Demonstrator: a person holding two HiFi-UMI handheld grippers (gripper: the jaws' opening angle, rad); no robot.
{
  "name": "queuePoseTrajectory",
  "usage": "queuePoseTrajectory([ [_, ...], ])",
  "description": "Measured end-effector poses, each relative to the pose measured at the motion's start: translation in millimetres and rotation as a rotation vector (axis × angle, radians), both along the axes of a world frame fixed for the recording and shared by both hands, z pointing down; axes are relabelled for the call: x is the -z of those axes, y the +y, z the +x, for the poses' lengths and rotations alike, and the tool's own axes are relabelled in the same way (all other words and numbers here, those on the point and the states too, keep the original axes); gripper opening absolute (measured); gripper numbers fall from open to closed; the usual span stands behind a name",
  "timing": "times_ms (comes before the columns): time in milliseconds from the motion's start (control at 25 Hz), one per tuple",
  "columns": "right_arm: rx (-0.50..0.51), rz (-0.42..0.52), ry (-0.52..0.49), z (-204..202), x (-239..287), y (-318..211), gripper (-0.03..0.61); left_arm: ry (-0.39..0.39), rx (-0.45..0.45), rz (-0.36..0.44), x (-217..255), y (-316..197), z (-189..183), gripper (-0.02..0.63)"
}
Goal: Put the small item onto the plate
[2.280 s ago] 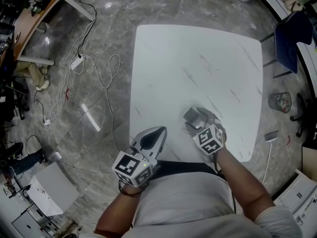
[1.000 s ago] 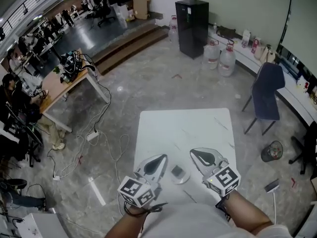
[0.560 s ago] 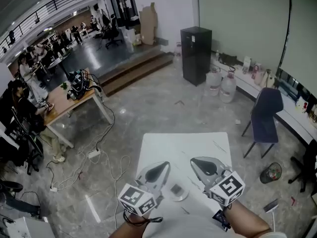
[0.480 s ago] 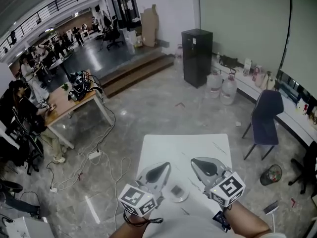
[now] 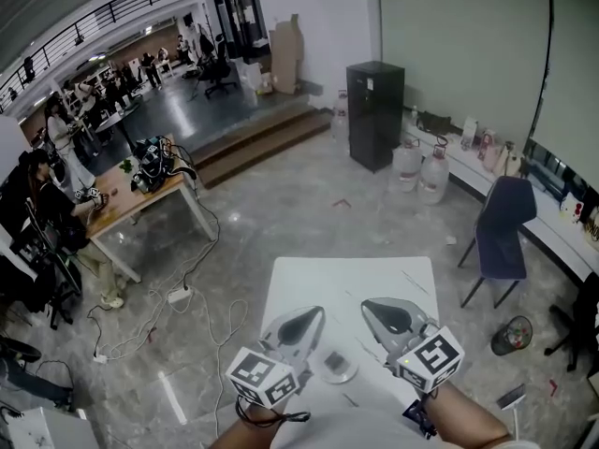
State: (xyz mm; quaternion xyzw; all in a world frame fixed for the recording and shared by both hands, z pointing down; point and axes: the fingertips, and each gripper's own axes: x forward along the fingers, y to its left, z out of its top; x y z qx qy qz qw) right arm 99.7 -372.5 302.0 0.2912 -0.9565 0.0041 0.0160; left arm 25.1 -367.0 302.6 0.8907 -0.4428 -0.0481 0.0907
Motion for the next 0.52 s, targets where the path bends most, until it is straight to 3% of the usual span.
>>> queuePoseTrajectory([
  [520, -0.008, 0.016, 0.004, -4, 6, 3, 0.002, 0.007, 0.006, 0.009, 2, 6, -9, 0.005],
])
